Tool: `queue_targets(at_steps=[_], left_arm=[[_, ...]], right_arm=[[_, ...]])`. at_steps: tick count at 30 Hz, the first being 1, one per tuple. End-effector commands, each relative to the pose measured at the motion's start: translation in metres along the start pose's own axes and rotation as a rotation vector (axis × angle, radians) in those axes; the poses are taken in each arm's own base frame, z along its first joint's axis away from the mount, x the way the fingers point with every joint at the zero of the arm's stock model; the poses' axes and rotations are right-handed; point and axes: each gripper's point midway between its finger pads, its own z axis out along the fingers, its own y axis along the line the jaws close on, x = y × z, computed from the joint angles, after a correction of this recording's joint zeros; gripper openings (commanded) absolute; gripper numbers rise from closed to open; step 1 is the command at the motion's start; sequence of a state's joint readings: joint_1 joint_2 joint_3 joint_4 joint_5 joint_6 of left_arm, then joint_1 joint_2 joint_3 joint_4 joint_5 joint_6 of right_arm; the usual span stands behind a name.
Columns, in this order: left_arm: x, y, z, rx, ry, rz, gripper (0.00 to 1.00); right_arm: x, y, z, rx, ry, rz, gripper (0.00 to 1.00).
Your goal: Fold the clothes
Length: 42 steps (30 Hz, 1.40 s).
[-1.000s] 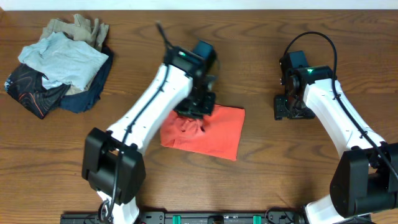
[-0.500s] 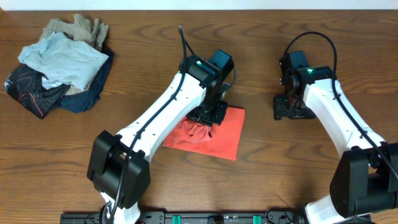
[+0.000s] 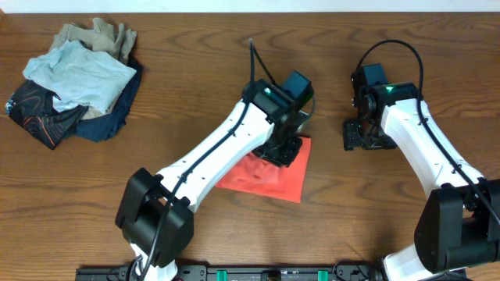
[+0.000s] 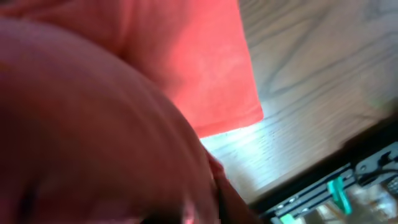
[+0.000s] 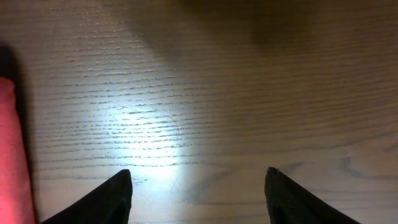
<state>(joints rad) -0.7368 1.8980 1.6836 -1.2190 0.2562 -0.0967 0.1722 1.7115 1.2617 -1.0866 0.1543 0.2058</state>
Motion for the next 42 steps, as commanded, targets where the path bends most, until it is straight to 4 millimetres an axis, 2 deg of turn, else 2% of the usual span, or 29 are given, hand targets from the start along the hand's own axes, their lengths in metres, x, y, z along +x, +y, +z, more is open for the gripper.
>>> queue_targets(at_steps=[1,6,9,10,12,16,18,21,23,27,31,35,37,38,39,40,42], left_arm=[[0.0,-0.005,-0.001,-0.003,-0.012,0.036,0.38],[-0.001,-0.004,-0.006,0.011,-0.021,0.054,0.43],[-0.007,0.014,-0.021,-0.025,-0.061,0.032,0.43],[-0.01,0.024,-0.029,-0.042,-0.084,0.013,0.43],[-0.014,0.047,-0.044,-0.072,-0.134,-0.04,0.43],[-0.019,0.1,-0.069,-0.093,-0.219,-0.223,0.44],[-0.02,0.128,-0.075,-0.095,-0.247,-0.343,0.44],[-0.017,0.169,-0.082,-0.093,-0.279,-0.545,0.51],[-0.014,0.188,-0.086,-0.091,-0.296,-0.642,0.55],[-0.006,0.212,-0.091,-0.094,-0.311,-0.732,0.56],[-0.002,0.218,-0.092,-0.096,-0.307,-0.751,0.57],[-0.002,0.217,-0.09,-0.096,-0.303,-0.749,0.57],[-0.001,0.217,-0.089,-0.096,-0.297,-0.75,0.57],[0.0,0.217,-0.088,-0.096,-0.295,-0.75,0.57],[0.0,0.217,-0.087,-0.096,-0.293,-0.751,0.57],[0.0,0.217,-0.086,-0.096,-0.291,-0.751,0.57],[0.001,0.217,-0.085,-0.096,-0.287,-0.752,0.57]], right_arm=[[-0.005,-0.004,-0.006,0.005,-0.026,0.03,0.66],[-0.007,-0.004,-0.006,0.004,-0.031,0.032,0.68],[-0.01,0.005,-0.006,-0.047,-0.042,0.013,0.73],[-0.012,0.014,-0.007,-0.1,-0.048,-0.023,0.73],[-0.015,0.045,-0.013,-0.276,-0.071,-0.14,0.74],[-0.025,0.102,-0.04,-0.607,-0.159,-0.275,0.73],[-0.029,0.119,-0.049,-0.677,-0.199,-0.308,0.73],[-0.029,0.137,-0.049,-0.69,-0.222,-0.358,0.74],[-0.021,0.152,-0.047,-0.696,-0.202,-0.397,0.75],[-0.002,0.18,-0.034,-0.701,-0.134,-0.472,0.74],[0.02,0.202,-0.013,-0.685,-0.039,-0.512,0.68],[0.031,0.208,0.017,-0.598,0.048,-0.466,0.64],[0.034,0.211,0.026,-0.583,0.071,-0.45,0.5],[0.034,0.212,0.028,-0.581,0.08,-0.44,0.32],[0.035,0.212,0.028,-0.579,0.087,-0.423,0.1],[0.035,0.212,0.028,-0.578,0.091,-0.41,0.01],[0.033,0.208,0.019,-0.586,0.093,-0.377,0.01]])
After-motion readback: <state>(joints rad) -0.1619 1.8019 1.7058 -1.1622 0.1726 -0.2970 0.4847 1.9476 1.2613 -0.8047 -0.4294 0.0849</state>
